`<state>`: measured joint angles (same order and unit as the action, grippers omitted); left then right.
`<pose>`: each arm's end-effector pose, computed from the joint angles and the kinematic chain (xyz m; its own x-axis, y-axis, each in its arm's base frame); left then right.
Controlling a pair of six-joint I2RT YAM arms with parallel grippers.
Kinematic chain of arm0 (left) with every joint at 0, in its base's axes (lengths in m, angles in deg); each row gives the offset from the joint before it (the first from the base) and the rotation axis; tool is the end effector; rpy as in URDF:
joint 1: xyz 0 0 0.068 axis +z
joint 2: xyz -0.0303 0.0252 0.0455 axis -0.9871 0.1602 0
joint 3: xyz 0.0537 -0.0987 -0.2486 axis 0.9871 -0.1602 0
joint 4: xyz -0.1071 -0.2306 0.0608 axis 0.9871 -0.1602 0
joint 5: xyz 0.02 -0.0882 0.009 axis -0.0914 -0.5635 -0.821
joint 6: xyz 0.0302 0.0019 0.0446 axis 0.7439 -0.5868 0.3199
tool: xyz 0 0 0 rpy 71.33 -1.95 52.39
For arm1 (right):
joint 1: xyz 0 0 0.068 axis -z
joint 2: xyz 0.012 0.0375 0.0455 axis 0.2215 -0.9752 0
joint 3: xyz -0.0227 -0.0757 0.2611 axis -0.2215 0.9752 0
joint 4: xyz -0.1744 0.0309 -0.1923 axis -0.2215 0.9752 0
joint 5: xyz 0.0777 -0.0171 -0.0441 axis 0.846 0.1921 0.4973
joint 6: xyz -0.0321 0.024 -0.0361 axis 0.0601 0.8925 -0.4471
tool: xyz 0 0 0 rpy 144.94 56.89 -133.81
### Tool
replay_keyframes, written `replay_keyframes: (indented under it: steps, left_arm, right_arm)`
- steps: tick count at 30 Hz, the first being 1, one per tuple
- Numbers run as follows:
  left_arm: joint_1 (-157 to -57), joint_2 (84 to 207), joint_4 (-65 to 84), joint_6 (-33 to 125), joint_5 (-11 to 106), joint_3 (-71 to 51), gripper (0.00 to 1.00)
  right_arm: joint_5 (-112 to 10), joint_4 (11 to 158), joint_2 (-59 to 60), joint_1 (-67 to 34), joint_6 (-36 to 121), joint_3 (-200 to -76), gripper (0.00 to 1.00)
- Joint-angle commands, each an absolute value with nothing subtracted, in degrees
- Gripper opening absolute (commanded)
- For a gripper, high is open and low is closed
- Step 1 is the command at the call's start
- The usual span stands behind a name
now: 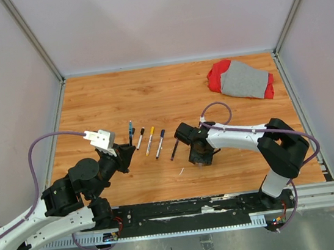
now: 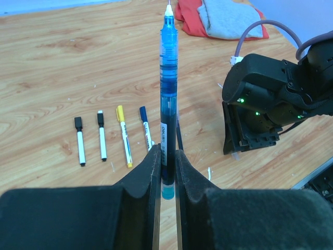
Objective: Insert the pens into the pen caps
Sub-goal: Insert the pen cap onto the pen.
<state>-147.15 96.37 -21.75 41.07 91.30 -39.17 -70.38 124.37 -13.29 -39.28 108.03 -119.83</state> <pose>0.0593 -0.0841 0.3358 -0.2318 -0.0625 -0.9708 0.4730 0.8648 -0.1687 0.1873 0.2289 0.1682 -0.8951 0.3710 -0.2472 0.3461 0.9278 0.1393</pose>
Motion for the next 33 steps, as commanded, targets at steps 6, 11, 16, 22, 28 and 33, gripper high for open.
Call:
replay_keyframes:
  steps: [6, 11, 16, 22, 28, 33]
  left_arm:
    - [-147.51, 96.02, -20.67, 41.45, 92.35, -39.06, 0.0]
    - [-147.52, 96.35, -20.63, 41.5, 92.46, -39.15, 0.0]
    - [-147.53, 96.47, -20.79, 41.3, 92.34, -39.14, 0.01]
    - [-147.52, 96.87, -20.76, 41.13, 92.23, -39.11, 0.01]
    - [-147.53, 97.88, -20.77, 41.13, 91.77, -39.15, 0.0]
    - [-147.49, 98.45, -19.93, 40.51, 90.94, -39.4, 0.01]
  right_arm:
    - [-69.7, 124.69, -13.56, -37.72, 107.77, -118.66, 0.4]
    - [-69.12, 123.44, -13.71, -37.33, 107.76, -117.16, 0.38]
    - [-67.94, 121.59, -14.14, -36.72, 107.85, -115.07, 0.35]
    - [-67.78, 119.4, -13.6, -36.45, 108.38, -112.52, 0.22]
    - [-67.75, 117.21, -11.39, -36.02, 107.38, -111.03, 0.04]
    - [-68.08, 113.78, -6.22, -35.17, 104.89, -108.88, 0.01]
